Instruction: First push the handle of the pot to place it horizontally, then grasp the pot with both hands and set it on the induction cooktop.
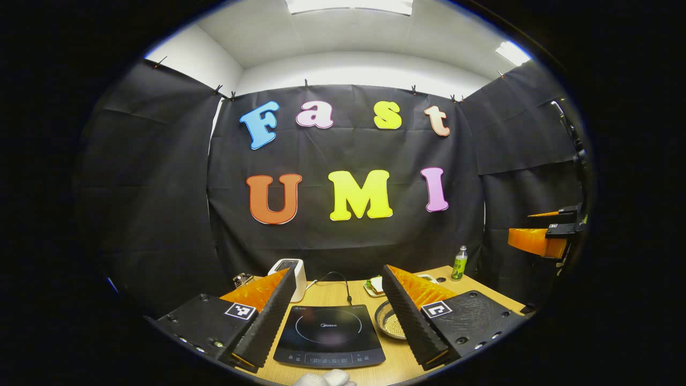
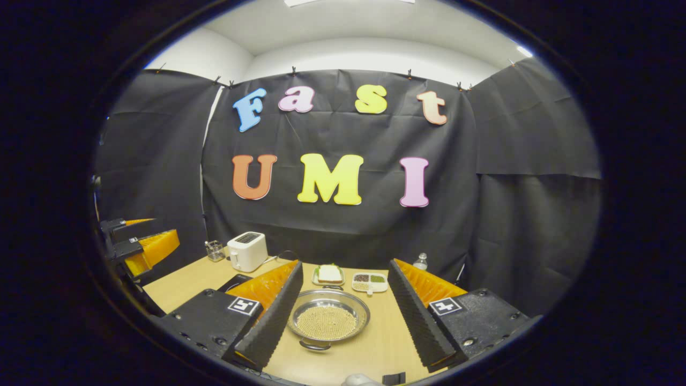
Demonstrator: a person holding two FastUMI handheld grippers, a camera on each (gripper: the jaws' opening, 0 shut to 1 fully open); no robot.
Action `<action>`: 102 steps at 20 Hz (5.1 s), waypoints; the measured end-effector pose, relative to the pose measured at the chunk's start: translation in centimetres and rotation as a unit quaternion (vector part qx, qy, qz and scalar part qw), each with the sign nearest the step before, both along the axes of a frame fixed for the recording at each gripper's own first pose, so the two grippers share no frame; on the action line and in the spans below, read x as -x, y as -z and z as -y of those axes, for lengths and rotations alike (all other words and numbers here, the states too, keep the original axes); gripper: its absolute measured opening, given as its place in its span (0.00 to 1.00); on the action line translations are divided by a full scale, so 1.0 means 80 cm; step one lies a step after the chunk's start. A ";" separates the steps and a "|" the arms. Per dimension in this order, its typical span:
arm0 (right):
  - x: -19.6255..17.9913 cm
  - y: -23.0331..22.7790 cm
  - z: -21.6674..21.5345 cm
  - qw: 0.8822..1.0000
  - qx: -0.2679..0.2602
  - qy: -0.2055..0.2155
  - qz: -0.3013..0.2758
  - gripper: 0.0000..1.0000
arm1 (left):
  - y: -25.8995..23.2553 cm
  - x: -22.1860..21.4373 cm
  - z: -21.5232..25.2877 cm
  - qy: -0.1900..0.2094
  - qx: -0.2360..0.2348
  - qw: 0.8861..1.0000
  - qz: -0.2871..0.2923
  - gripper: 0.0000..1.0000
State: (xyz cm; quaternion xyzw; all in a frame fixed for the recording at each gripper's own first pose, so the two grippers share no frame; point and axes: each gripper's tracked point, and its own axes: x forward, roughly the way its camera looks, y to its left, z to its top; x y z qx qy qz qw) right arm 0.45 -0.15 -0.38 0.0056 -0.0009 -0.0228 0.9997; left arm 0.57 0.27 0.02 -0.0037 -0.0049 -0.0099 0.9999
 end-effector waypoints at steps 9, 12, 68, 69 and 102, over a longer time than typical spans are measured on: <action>-0.028 0.024 -0.029 0.999 0.018 -0.032 -0.030 0.99 | 0.012 0.009 -0.018 -0.018 0.000 1.000 -0.005 0.96; -0.044 0.043 -0.052 0.997 0.020 -0.056 -0.056 0.99 | 0.019 0.014 -0.023 -0.024 0.003 1.000 -0.009 0.96; -0.140 0.443 -0.035 0.888 -0.087 -0.036 -0.450 0.01 | 0.087 0.015 -0.061 -0.054 0.033 0.996 -0.066 0.97; -0.140 0.443 -0.030 0.887 -0.090 -0.035 -0.451 0.04 | 0.087 0.013 -0.060 -0.053 0.032 0.996 -0.067 0.97; -0.204 0.437 0.170 0.894 0.001 -0.048 -0.446 0.04 | 0.117 -0.035 0.061 -0.116 0.050 0.988 -0.094 0.97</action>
